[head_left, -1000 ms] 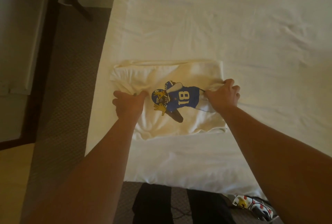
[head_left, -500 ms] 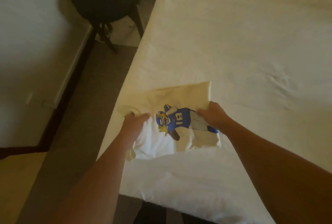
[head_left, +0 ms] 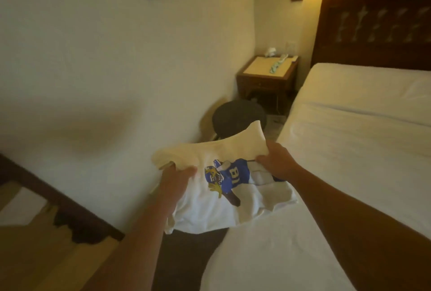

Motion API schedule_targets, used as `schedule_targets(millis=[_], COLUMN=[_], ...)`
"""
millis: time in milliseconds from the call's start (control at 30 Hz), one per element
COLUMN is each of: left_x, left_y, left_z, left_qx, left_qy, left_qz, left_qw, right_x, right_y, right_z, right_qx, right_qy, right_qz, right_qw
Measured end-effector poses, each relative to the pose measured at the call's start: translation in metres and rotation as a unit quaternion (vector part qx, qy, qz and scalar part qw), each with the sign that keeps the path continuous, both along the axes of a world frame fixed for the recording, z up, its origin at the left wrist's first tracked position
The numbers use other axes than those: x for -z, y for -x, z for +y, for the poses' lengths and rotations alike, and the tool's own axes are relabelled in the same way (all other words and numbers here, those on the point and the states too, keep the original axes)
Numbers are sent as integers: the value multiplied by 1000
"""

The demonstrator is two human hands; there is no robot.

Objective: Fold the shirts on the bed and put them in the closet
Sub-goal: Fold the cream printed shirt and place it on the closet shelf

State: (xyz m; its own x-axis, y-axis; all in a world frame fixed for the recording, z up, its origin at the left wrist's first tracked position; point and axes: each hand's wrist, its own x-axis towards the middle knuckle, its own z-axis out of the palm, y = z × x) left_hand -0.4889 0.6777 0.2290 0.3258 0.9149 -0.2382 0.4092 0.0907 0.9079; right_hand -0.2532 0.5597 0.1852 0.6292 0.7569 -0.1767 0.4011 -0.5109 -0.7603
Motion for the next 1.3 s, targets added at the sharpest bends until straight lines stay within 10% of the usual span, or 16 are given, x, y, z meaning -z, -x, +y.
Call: schedule_targets(millis=[667, 1300], left_x=[-323, -344], left_y=[476, 775], left_z=[153, 301], left_qx=[-232, -468], left_qy=[-248, -255], left_qz=[-161, -128], left_qw=[927, 836], right_x=[-357, -361], right_y=[455, 804], right_z=[317, 579], right_qx=[-301, -475], right_qy=[-214, -281], right_qz=[-208, -25], right_qw=[905, 834])
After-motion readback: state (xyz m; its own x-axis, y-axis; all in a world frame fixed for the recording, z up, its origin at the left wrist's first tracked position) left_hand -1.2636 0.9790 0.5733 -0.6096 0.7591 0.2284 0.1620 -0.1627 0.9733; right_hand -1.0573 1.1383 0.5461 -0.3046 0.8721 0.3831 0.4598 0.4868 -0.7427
